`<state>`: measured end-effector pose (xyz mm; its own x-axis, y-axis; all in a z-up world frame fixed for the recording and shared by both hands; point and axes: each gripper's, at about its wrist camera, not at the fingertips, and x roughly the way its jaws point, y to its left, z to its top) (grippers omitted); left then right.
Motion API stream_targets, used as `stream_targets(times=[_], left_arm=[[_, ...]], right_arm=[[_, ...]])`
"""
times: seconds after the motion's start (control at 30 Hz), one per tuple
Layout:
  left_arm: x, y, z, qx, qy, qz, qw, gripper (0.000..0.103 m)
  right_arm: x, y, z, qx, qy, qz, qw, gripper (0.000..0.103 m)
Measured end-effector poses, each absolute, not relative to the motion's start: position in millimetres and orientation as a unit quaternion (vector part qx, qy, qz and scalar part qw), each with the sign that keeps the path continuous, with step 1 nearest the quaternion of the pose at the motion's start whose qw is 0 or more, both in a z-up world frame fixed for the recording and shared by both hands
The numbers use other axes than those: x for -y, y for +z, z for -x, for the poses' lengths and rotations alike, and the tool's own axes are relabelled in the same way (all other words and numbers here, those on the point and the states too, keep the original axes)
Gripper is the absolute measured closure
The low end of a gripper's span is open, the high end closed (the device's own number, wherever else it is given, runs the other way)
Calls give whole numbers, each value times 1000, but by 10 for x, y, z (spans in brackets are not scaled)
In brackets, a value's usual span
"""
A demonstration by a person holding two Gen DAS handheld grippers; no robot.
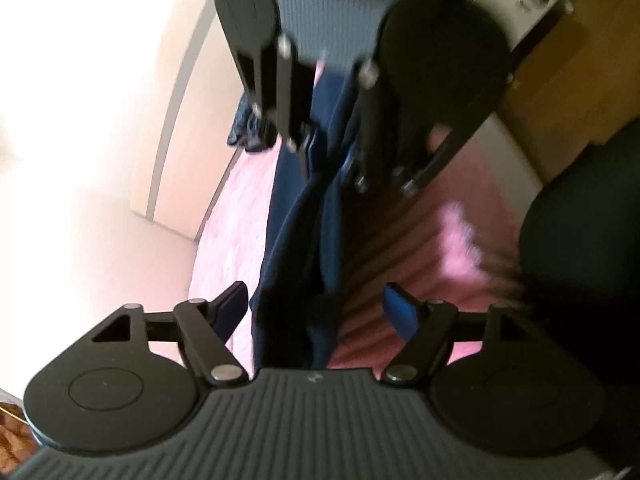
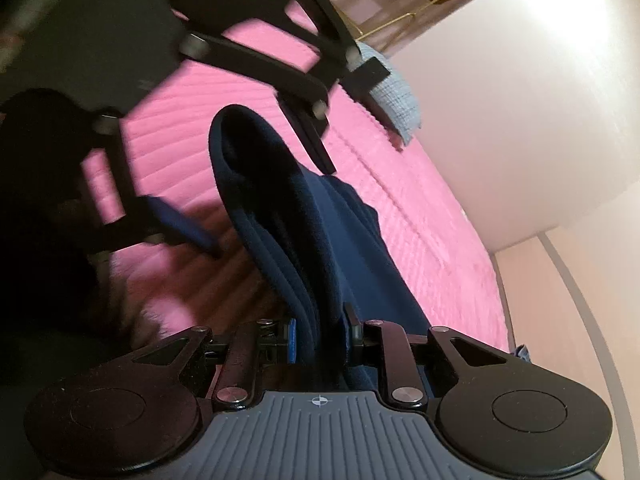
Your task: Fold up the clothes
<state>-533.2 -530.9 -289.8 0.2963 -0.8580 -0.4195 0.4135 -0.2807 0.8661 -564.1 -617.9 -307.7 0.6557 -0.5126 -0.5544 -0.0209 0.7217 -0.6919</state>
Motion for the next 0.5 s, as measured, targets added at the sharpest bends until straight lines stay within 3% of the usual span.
stream_targets(times=[0.1,0.13,0.17,0.27,0.5], left_arm=[[5429,-2931,5296,177,-556,-585,563,72],[5453,-2912,5280,167,-560,-586,561,75],[5475,-2890,5265,157,-565,-586,559,77],[5492,-2781,5202,141,-575,-582,557,79],[5580,-2398,4871,88,-610,-547,567,80]], right_arm=[[6138,-3167,5683,-387,-137,356,840,83],[6132,-3208,5706,-386,-133,361,839,83],[6136,-3258,5733,-383,-134,369,836,79],[6194,-3409,5846,-382,-146,387,827,36],[6617,-3725,6204,-414,-206,442,769,37]])
